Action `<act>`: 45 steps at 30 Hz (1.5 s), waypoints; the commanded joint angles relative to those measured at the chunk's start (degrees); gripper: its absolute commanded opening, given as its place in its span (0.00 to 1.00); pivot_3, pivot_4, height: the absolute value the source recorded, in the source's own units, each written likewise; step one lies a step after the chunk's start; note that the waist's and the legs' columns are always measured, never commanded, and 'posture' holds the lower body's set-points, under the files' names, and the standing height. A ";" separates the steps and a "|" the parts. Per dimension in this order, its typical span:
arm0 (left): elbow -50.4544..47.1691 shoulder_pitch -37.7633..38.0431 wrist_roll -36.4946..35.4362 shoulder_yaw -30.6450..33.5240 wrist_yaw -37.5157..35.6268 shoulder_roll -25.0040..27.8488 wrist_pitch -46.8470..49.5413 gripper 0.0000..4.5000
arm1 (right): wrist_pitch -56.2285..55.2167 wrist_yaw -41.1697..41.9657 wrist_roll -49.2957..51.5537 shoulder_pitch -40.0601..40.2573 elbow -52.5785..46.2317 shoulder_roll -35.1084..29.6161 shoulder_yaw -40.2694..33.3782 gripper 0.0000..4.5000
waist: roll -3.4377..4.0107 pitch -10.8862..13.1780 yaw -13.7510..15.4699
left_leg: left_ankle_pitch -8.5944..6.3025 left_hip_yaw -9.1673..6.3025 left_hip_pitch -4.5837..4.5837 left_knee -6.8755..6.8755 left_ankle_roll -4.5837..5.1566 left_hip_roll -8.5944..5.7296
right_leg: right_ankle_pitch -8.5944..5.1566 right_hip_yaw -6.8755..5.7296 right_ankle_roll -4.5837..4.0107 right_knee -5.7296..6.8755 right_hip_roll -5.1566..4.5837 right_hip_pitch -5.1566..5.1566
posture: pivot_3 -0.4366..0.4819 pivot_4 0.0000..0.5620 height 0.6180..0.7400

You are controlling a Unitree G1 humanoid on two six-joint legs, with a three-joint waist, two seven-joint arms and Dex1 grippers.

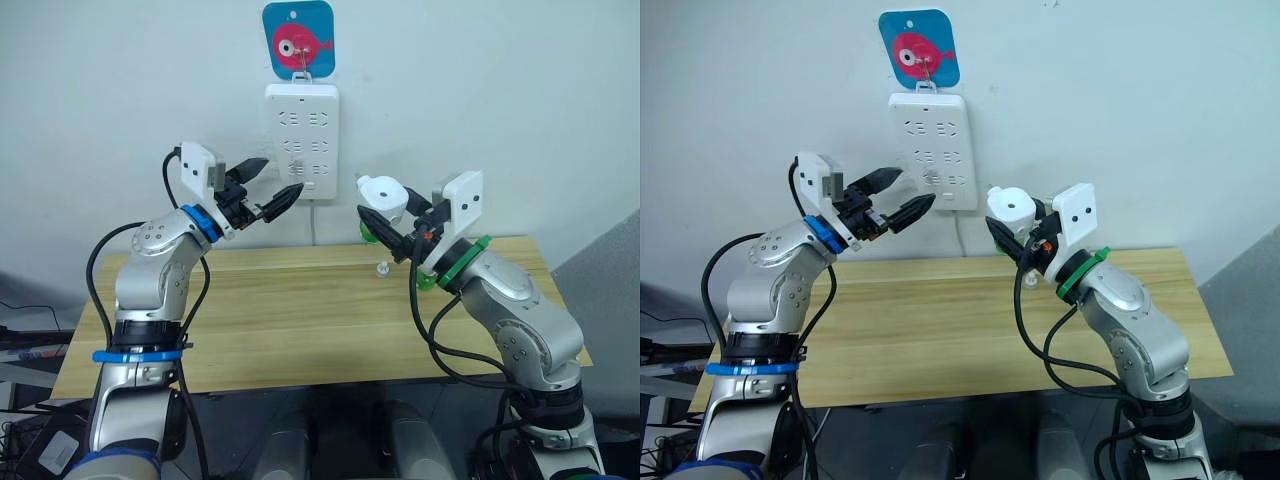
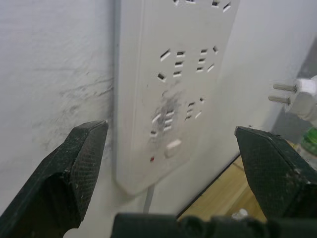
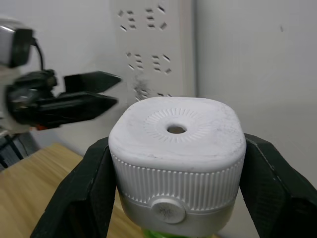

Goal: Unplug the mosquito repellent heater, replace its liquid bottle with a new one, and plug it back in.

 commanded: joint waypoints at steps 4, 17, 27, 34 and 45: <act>8.90 -5.44 1.94 -1.44 -5.06 -0.27 -6.72 1.00 | 1.66 -1.74 1.24 0.47 -5.21 0.26 -1.63 0.68 | 0.00 0.00 -0.11 | 0.03 0.02 -0.02 0.00 -0.05 0.00 | 0.00 0.01 0.00 0.02 -0.01 -0.04 | 0.30 0.37 1.00; 20.06 -12.67 4.09 -2.84 -10.22 -1.73 -11.96 1.00 | 1.93 -2.64 0.60 1.25 -5.39 0.31 -2.54 0.68 | 0.00 0.00 -0.43 | 0.03 0.02 -0.06 0.02 -0.06 -0.02 | 0.00 0.00 0.00 0.05 -0.02 -0.07 | 0.27 0.36 1.00; 20.22 -13.31 2.82 -4.29 -17.68 -2.15 -8.71 0.96 | 1.98 -2.36 0.46 1.92 -5.74 0.23 -1.96 0.68 | -0.01 -0.01 -0.91 | 0.03 0.02 -0.07 0.09 -0.05 -0.06 | 0.01 0.00 0.01 0.06 -0.02 -0.04 | 0.26 0.36 1.00; 20.30 -15.04 -0.06 -2.58 -18.36 -2.94 -2.92 0.53 | 3.18 -1.25 1.26 1.20 -5.23 0.33 0.06 0.68 | -0.01 -0.01 -1.91 | 0.03 0.01 -0.08 0.05 -0.04 -0.02 | 0.01 0.00 0.01 0.09 0.00 -0.09 | 0.26 0.38 1.00; 18.69 -15.10 -0.68 -2.41 -19.42 -2.27 1.18 0.30 | 4.24 -0.57 0.35 -4.19 -1.85 1.60 1.86 0.68 | -0.01 -0.01 -1.92 | 0.03 0.00 -0.09 0.05 -0.04 -0.03 | 0.01 0.01 0.01 0.09 -0.01 -0.11 | 0.25 0.40 1.00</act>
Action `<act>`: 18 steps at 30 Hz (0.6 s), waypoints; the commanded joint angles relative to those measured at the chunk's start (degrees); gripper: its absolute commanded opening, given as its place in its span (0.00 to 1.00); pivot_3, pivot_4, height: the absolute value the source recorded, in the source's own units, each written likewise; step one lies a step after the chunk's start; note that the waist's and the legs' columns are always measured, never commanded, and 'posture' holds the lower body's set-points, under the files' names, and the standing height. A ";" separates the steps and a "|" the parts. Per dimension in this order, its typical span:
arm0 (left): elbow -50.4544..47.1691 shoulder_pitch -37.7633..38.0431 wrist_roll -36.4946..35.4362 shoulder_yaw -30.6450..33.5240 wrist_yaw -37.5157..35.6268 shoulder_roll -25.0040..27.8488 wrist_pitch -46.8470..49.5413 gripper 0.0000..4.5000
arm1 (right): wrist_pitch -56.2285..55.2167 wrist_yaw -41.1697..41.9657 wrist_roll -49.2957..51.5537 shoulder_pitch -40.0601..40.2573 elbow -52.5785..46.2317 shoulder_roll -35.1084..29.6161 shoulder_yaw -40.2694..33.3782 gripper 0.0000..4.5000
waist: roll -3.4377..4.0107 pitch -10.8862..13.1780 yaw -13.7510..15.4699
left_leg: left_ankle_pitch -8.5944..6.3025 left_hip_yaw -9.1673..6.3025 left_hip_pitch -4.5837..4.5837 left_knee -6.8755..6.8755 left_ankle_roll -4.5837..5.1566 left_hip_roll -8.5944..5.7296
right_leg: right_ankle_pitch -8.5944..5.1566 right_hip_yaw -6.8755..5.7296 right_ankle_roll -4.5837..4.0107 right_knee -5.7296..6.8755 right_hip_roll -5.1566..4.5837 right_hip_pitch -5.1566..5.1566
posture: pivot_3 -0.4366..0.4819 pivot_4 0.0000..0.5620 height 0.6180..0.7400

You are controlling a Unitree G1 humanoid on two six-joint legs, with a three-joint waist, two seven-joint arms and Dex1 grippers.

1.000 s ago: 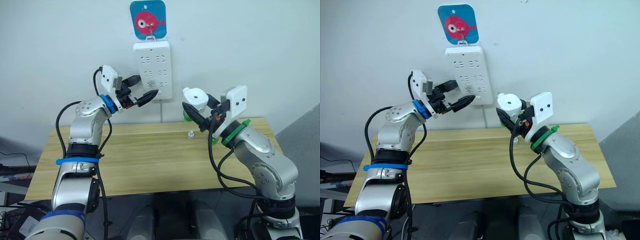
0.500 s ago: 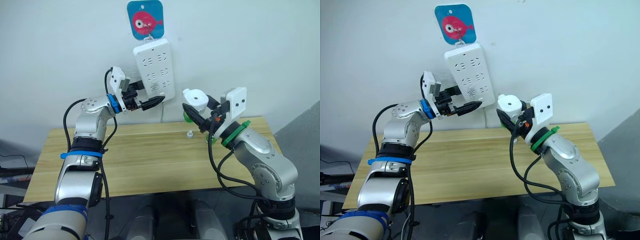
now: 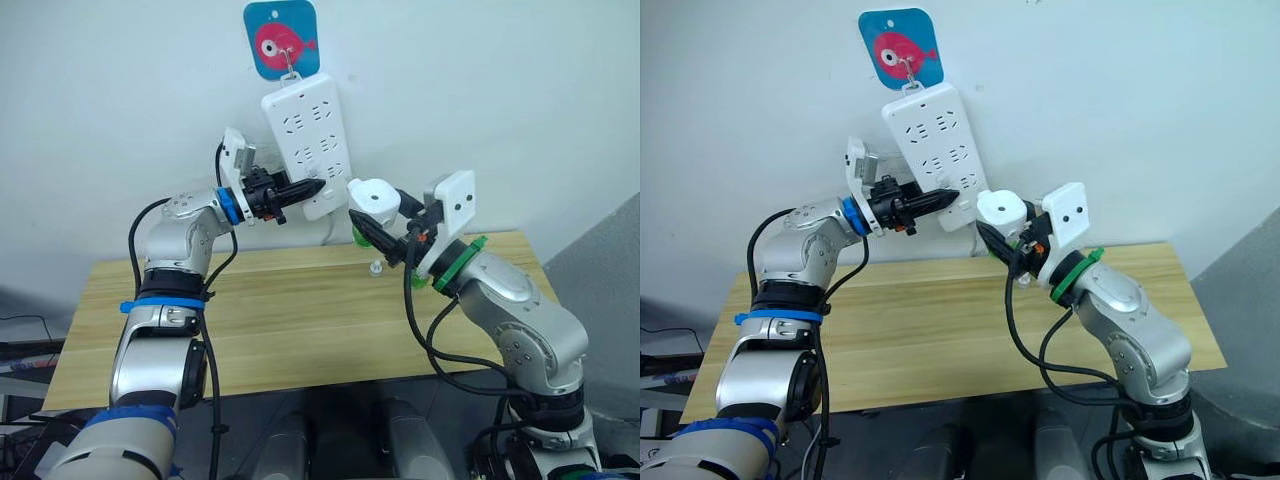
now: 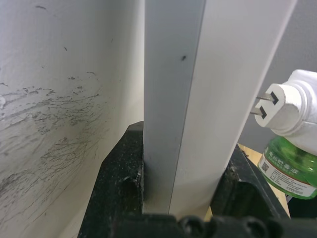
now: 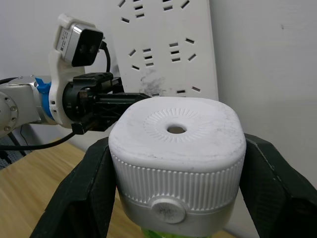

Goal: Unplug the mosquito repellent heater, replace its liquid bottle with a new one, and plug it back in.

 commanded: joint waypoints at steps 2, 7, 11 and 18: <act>-3.00 -1.13 -1.06 0.34 -1.45 0.31 0.22 0.30 | -0.95 0.79 -0.65 -2.97 0.74 0.42 1.24 0.68 | 0.00 0.00 0.00 | 0.00 0.01 0.00 0.00 0.00 0.00 | 0.00 0.01 0.00 -0.01 0.00 0.00 | 0.25 0.40 1.00; -2.87 -1.54 -0.85 0.37 -1.42 0.35 0.53 0.30 | -1.90 0.43 -1.93 -5.18 3.63 1.29 2.13 0.68 | 0.00 0.00 0.00 | 0.00 0.01 0.00 0.00 0.00 -0.01 | 0.00 0.00 0.00 0.00 -0.01 0.00 | 0.25 0.40 1.00; -3.17 -1.22 -0.73 0.23 -1.46 0.32 0.50 0.30 | -2.44 -0.14 -3.51 -6.22 5.58 2.41 2.42 0.68 | 0.00 0.00 0.00 | 0.00 0.00 0.00 -0.01 0.00 -0.01 | 0.00 0.01 0.00 0.00 -0.01 0.00 | 0.26 0.41 1.00; -3.84 -0.80 -0.65 0.23 -0.95 0.02 0.33 0.30 | -2.61 -0.33 -5.13 -7.72 7.51 3.53 2.11 0.68 | 0.00 0.00 0.00 | 0.00 0.00 0.00 -0.01 0.00 -0.01 | 0.00 0.00 0.00 0.00 -0.01 -0.01 | 0.26 0.41 1.00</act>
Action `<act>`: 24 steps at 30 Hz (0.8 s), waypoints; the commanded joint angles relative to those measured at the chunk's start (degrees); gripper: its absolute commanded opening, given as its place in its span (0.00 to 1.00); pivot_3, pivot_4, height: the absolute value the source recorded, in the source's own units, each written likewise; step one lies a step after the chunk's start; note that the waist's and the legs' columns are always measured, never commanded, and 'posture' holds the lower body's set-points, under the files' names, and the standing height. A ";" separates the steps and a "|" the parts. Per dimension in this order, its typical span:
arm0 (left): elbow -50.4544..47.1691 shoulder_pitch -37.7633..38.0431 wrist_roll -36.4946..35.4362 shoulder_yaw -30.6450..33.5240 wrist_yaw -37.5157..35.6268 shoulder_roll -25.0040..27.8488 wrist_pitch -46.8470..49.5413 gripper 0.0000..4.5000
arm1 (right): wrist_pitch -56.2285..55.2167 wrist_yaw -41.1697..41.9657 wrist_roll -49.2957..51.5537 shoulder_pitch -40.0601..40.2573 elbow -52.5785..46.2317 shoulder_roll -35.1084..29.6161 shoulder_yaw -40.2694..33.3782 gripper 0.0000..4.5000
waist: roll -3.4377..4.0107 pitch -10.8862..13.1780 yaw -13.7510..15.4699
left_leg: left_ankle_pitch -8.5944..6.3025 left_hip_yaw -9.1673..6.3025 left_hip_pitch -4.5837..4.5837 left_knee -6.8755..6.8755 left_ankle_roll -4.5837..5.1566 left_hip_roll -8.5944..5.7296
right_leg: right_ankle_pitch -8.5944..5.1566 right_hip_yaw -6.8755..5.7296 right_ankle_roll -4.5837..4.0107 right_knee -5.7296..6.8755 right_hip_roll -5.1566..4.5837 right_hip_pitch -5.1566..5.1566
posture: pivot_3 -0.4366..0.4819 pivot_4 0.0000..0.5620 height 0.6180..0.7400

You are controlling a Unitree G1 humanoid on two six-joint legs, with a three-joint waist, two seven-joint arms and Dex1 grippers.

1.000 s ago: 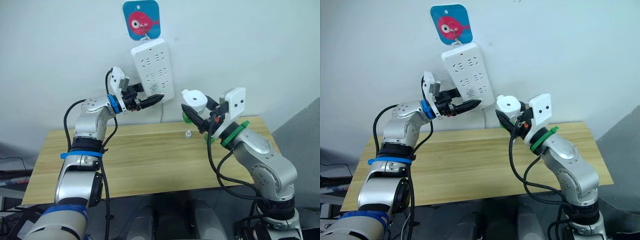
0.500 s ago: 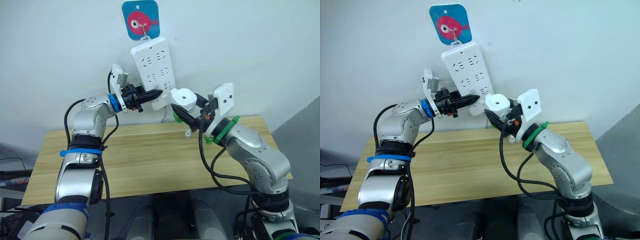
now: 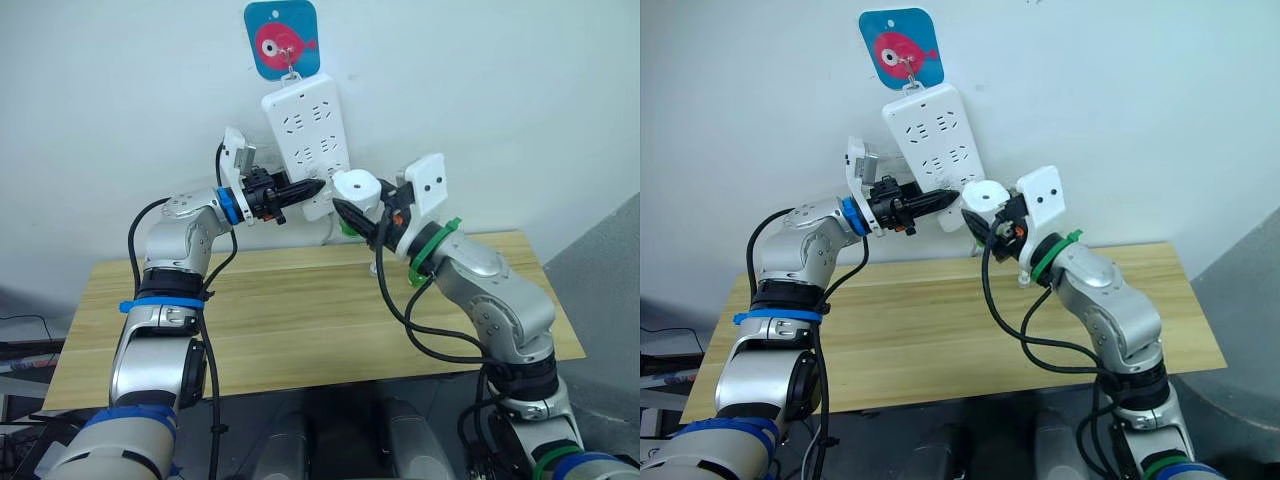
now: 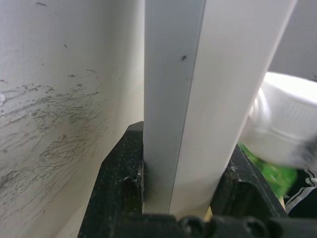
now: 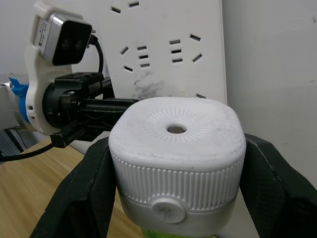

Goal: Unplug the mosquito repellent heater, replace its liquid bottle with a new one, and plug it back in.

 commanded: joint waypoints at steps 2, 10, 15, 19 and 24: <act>-3.60 -0.68 -0.84 0.12 -0.88 -0.07 -0.62 0.30 | -1.80 0.14 -0.72 -1.45 -0.92 0.78 -0.52 0.68 | 0.00 0.00 0.00 | 0.00 0.01 0.00 0.00 0.00 0.00 | 0.00 0.01 0.00 0.01 0.00 -0.01 | 0.26 0.41 1.00; -3.68 -0.46 -0.77 0.22 -0.79 -0.08 -0.65 0.30 | -0.40 -1.06 1.09 -3.04 0.07 3.96 -2.59 0.68 | 0.00 0.00 -0.01 | 0.00 0.01 0.00 0.00 0.00 0.00 | 0.00 0.02 0.00 0.02 0.00 -0.02 | 0.27 0.41 1.00; -3.91 -0.35 -0.65 0.09 -0.94 -0.02 -0.74 0.30 | 2.69 -2.77 3.38 -4.47 1.21 7.05 -4.91 0.68 | 0.00 0.00 -0.23 | 0.00 0.01 0.00 0.00 -0.01 0.02 | 0.00 0.03 0.00 0.06 0.00 -0.05 | 0.27 0.41 1.00; -4.30 -0.20 -0.73 0.06 -0.90 -0.16 -0.69 0.30 | 3.98 -3.43 2.20 -5.53 2.49 7.02 -4.09 0.68 | 0.00 0.00 -0.24 | 0.01 0.01 0.00 0.00 -0.01 0.01 | 0.00 0.03 0.00 0.05 -0.01 -0.05 | 0.27 0.40 1.00; -4.82 0.02 -1.03 0.07 -0.97 -0.40 -0.41 0.30 | -3.16 -1.42 -7.63 -6.41 5.47 1.77 4.25 0.68 | 0.00 0.00 -0.43 | 0.01 0.04 -0.01 -0.04 -0.01 0.00 | 0.00 0.05 0.00 0.05 -0.01 -0.09 | 0.27 0.40 1.00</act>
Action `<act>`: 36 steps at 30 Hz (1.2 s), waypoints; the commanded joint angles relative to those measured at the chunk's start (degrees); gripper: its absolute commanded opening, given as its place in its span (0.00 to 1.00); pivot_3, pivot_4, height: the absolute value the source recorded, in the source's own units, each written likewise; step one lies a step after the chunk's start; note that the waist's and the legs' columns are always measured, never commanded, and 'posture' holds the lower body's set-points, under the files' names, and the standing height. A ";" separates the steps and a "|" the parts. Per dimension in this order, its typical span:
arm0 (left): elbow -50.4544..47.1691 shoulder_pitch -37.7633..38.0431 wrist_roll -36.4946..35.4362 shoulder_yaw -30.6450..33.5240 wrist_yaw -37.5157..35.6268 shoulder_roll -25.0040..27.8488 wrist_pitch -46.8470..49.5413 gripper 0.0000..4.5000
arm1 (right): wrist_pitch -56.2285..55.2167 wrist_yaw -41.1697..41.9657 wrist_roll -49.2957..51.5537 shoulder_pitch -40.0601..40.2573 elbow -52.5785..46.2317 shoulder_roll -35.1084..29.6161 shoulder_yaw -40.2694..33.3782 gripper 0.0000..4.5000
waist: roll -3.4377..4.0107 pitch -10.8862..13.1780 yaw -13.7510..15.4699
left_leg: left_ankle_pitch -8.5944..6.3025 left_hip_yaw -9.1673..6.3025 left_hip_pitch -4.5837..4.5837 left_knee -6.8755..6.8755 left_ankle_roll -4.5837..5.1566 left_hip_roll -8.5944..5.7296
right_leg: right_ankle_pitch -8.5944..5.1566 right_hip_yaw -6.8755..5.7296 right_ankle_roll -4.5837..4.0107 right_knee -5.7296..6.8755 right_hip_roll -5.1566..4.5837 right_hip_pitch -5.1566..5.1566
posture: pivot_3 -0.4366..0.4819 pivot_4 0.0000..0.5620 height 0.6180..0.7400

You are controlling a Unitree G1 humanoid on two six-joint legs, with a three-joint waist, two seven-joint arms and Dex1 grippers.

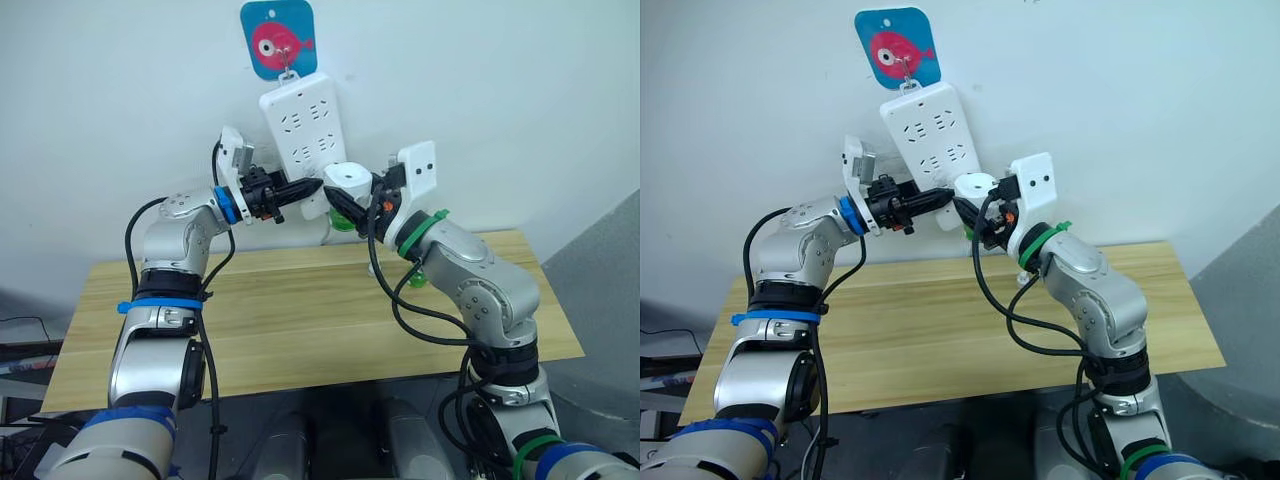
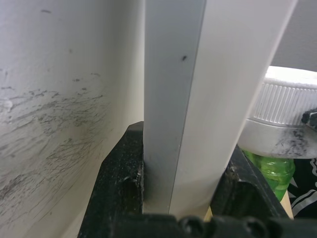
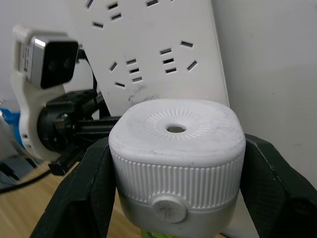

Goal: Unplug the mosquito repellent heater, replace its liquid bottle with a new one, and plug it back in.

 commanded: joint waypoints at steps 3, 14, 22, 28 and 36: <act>-4.39 -0.26 -1.54 -0.45 -1.99 -0.70 -0.05 0.30 | -9.09 2.59 -10.24 -2.31 3.15 -4.75 8.06 0.68 | 0.00 0.00 -0.32 | 0.00 0.03 0.02 0.04 0.00 0.00 | 0.00 0.01 0.00 0.03 0.00 0.00 | 0.28 0.39 1.00; -6.77 1.32 -1.76 -0.23 -1.97 -0.49 0.68 0.30 | -2.81 -1.29 -2.42 -3.66 5.72 8.14 -1.34 0.68 | 0.02 -0.01 -0.96 | 0.04 0.01 0.04 0.08 -0.07 0.07 | 0.02 0.05 -0.03 0.10 0.00 -0.02 | 0.30 0.36 1.00; -6.31 1.28 -1.29 0.01 -1.57 -0.66 0.53 0.30 | -6.08 0.64 -7.99 -3.90 5.77 3.41 3.28 0.68 | 0.02 -0.01 -0.98 | 0.04 0.03 0.03 0.06 -0.07 0.05 | 0.02 0.05 -0.03 0.11 0.02 -0.04 | 0.30 0.37 1.00; -2.64 1.02 0.27 0.88 -0.37 -0.30 -1.97 0.30 | -0.15 2.60 -4.12 2.98 -5.06 -1.01 -0.17 0.99 | 0.00 -0.03 -0.24 | 0.03 -0.09 -0.06 0.02 -0.06 0.01 | 0.02 0.01 -0.03 0.01 -0.02 -0.02 | 0.30 0.39 1.00; 0.82 0.86 1.23 0.84 -0.05 0.40 -4.93 0.30 | 8.57 5.28 2.12 11.01 -17.11 -7.28 -4.03 0.99 | 0.00 -0.03 -0.50 | -0.02 0.01 -0.05 -0.03 0.00 -0.03 | 0.02 0.00 -0.02 0.01 -0.25 -0.09 | 0.26 0.39 1.00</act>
